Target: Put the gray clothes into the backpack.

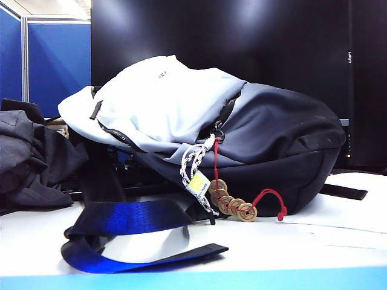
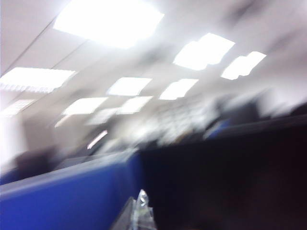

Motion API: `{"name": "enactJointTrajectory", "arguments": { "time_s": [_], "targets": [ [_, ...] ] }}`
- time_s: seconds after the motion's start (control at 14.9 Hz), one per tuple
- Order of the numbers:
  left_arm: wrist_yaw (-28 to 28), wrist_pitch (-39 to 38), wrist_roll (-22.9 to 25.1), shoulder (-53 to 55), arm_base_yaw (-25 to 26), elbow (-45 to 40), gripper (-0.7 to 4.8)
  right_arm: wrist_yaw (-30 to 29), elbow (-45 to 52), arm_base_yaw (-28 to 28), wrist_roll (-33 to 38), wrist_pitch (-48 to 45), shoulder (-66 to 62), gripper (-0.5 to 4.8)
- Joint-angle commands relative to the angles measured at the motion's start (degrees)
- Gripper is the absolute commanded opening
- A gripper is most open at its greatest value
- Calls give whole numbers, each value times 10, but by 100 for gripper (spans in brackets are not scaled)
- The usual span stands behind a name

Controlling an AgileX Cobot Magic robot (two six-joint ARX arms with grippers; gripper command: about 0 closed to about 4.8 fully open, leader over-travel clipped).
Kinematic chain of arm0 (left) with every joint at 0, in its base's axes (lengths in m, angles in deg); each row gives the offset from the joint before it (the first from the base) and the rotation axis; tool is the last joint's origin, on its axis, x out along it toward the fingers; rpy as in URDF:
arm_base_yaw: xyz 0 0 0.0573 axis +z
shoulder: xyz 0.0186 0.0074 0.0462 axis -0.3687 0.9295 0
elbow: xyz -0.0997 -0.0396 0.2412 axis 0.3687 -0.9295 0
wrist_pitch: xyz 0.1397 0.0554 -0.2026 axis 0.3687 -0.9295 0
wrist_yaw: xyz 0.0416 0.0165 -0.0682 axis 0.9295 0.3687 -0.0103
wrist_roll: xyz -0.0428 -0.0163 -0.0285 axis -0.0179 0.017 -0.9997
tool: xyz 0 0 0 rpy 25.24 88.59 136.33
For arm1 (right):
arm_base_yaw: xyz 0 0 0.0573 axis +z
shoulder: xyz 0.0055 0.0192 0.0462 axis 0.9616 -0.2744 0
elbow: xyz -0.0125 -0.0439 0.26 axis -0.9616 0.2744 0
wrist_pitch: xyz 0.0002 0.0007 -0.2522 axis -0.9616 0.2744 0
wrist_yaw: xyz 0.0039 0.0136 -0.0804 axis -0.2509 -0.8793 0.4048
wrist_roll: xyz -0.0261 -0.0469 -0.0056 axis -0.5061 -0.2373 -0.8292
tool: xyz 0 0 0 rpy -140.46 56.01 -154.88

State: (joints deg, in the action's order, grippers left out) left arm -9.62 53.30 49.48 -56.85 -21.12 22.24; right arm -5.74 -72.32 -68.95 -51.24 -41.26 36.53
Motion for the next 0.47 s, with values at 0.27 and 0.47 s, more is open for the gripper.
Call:
{"name": "enactJointTrajectory", "arguments": {
  "time_s": [0.27,0.47],
  "targets": [
    [-82,-141,268,190,1,124,-3,58,-251,227,-167,23,-376,138],
    [-30,-224,319,246,1,124,-3,153,-301,277,-237,104,-490,361]
  ]
}}
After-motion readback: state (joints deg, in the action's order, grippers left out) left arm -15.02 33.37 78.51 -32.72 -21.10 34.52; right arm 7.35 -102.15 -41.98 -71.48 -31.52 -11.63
